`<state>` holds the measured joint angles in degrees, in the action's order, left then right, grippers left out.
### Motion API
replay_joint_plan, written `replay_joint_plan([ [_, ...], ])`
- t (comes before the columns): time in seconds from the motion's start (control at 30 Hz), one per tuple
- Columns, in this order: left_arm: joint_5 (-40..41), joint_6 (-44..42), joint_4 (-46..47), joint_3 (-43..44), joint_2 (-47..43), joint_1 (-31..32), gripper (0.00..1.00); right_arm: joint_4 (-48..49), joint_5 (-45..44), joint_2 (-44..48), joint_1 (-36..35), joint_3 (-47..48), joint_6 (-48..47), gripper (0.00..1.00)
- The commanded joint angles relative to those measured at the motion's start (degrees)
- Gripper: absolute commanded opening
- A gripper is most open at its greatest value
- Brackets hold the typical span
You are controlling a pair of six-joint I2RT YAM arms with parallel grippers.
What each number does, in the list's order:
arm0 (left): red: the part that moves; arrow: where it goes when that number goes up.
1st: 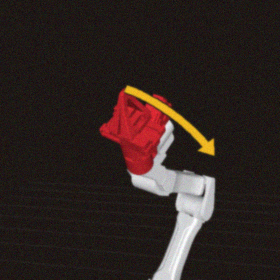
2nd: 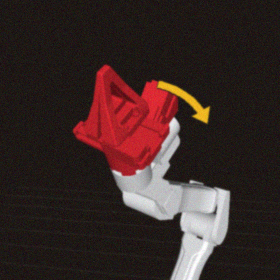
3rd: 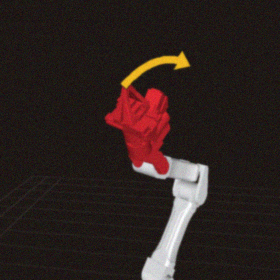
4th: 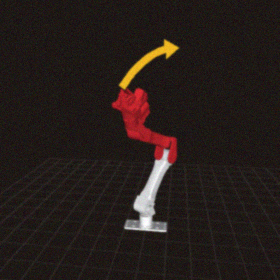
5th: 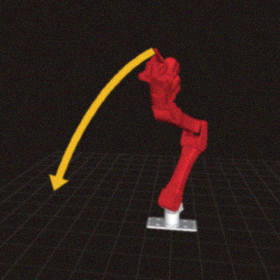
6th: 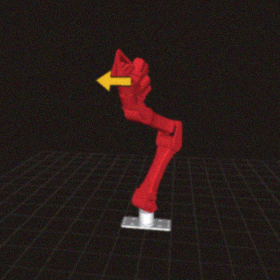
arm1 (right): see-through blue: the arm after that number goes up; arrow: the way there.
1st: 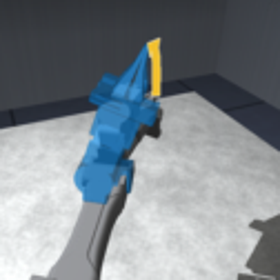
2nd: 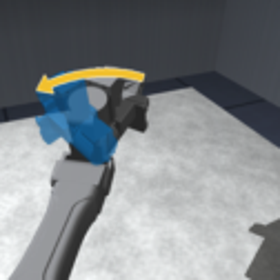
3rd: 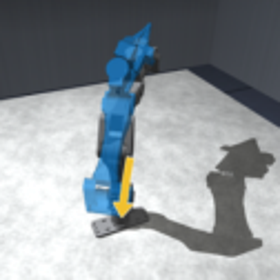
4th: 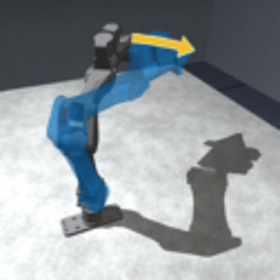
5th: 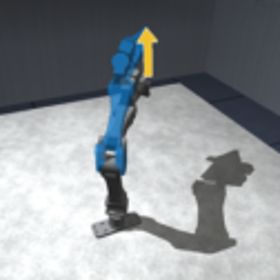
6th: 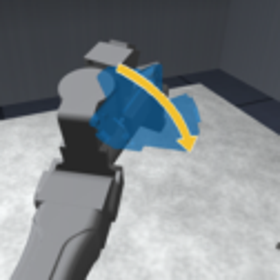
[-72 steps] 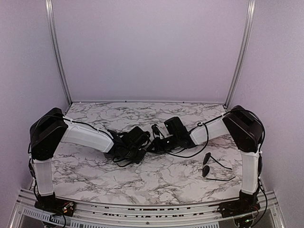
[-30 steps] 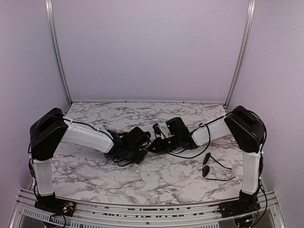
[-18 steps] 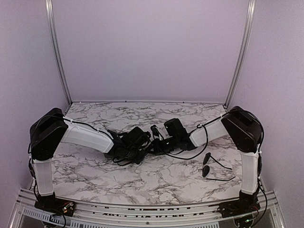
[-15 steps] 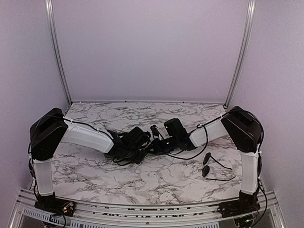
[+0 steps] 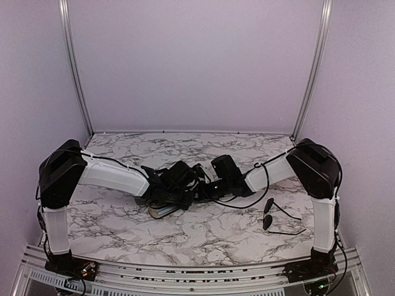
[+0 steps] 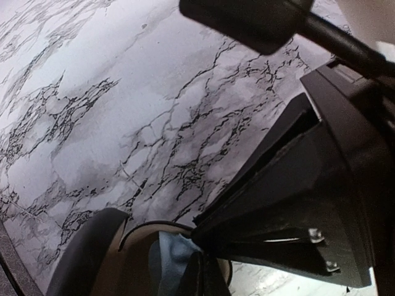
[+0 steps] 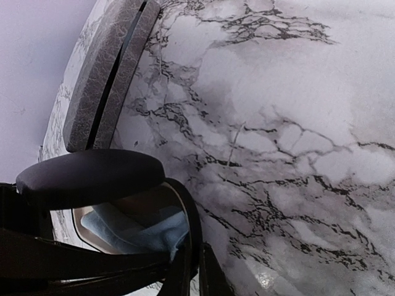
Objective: Organize the sunglasses
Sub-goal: Adjust the folded cleaning cloth on the sunglasses case.
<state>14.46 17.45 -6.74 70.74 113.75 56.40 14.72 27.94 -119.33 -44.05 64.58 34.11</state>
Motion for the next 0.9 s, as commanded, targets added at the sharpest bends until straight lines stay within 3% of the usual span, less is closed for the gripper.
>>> replay_joint_plan([
  [0.0, -0.6, 2.9, -0.9, 1.7, -1.0, 0.1, 0.0, 1.3, 0.9, 0.3, -0.9, -0.8, -0.2, 0.06],
  [0.3, 2.1, 3.7, -2.3, 2.0, -0.1, -0.1, 0.0, 1.0, 0.5, 1.2, -1.0, -1.5, -0.4, 0.06],
  [0.57, 1.5, 3.6, -7.8, 3.8, -0.3, 0.0, 0.17, 0.2, -0.4, 1.6, -1.0, -1.1, -0.7, 0.06],
  [0.87, 1.7, 5.9, -13.6, 2.4, -2.8, 0.1, 0.2, -2.6, -2.0, 2.4, -1.0, 0.5, -1.8, 0.06],
])
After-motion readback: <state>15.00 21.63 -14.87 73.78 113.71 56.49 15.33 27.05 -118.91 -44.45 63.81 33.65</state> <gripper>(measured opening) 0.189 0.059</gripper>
